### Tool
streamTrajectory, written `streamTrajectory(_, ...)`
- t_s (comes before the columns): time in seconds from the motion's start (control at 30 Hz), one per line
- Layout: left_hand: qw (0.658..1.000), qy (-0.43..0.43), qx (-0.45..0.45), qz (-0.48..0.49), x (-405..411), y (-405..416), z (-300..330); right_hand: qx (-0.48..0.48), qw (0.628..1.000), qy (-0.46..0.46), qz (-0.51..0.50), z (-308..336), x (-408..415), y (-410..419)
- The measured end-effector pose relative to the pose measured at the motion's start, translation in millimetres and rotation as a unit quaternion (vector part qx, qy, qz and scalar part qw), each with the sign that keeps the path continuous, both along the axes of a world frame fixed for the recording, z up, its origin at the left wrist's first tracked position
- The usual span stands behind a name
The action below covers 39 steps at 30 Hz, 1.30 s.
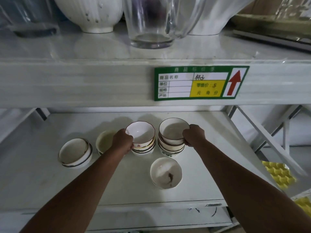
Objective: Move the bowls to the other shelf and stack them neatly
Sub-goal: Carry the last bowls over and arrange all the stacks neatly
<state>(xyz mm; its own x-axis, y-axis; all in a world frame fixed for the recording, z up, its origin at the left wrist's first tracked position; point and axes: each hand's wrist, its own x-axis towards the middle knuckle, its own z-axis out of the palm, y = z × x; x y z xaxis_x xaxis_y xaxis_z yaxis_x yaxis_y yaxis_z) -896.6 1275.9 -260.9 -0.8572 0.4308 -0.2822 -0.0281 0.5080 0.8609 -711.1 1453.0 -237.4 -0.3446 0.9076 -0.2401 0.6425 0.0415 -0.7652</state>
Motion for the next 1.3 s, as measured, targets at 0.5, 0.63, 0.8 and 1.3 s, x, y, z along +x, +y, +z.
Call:
streamTrajectory(0.5,0.979,0.131,-0.133,-0.085,-12.7,5.7,-24.8,-0.013,0.991,-0.117,0.056,-0.2,-7.3,10.4)
streamTrajectory(0.63,0.963,0.186,-0.164,-0.102,-13.1,4.2,-27.2,-0.026,0.992,-0.109,0.056,-3.6,-8.6,12.5)
streamTrajectory(0.8,0.942,0.239,-0.204,-0.114,-7.6,0.3,-28.2,-0.065,0.991,-0.107,0.050,-9.0,-11.6,18.0)
streamTrajectory(1.3,0.966,0.191,-0.155,-0.083,2.6,2.6,-28.6,-0.215,0.976,-0.046,-0.014,-7.6,-10.9,21.6)
